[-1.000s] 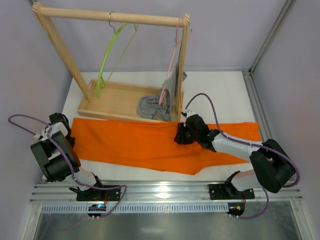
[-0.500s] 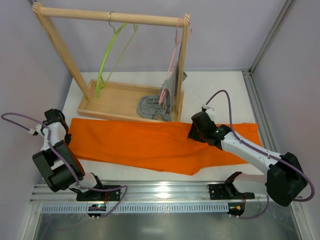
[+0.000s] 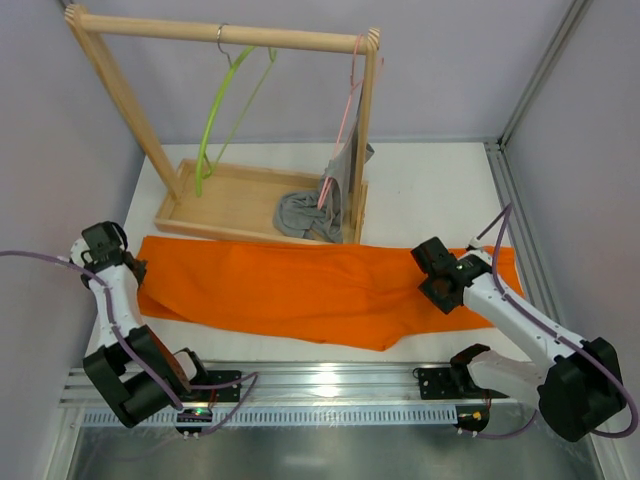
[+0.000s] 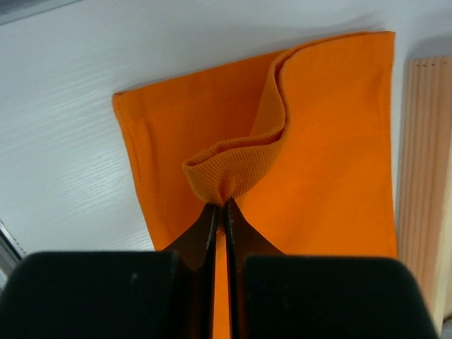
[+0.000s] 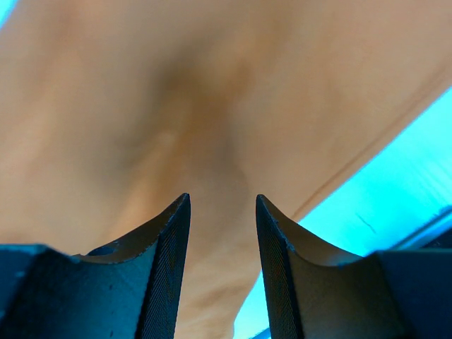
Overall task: Place the trousers on the hanger
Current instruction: Fold the trousers
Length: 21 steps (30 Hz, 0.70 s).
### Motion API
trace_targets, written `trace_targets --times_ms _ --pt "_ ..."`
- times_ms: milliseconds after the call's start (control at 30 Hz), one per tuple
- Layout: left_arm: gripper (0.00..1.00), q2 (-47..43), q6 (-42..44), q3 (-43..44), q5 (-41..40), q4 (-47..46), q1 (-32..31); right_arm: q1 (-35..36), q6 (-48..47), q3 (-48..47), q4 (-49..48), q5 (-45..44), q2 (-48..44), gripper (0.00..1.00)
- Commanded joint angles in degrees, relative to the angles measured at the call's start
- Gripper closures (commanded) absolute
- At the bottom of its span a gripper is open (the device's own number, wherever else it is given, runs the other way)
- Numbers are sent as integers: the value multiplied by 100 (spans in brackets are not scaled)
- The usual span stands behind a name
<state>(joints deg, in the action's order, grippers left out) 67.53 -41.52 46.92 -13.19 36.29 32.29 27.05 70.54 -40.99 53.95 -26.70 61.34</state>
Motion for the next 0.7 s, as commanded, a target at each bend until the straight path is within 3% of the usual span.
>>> trace_targets --times_ms 0,333,667 --pt "99 -257 170 2 502 -298 23 -138 846 311 423 -240 18 54" --pt "100 -574 539 441 256 -114 31 -823 1357 30 1389 -766 212 54" --pt "99 -39 408 177 -404 70 259 -868 724 -427 1144 -767 -289 55"
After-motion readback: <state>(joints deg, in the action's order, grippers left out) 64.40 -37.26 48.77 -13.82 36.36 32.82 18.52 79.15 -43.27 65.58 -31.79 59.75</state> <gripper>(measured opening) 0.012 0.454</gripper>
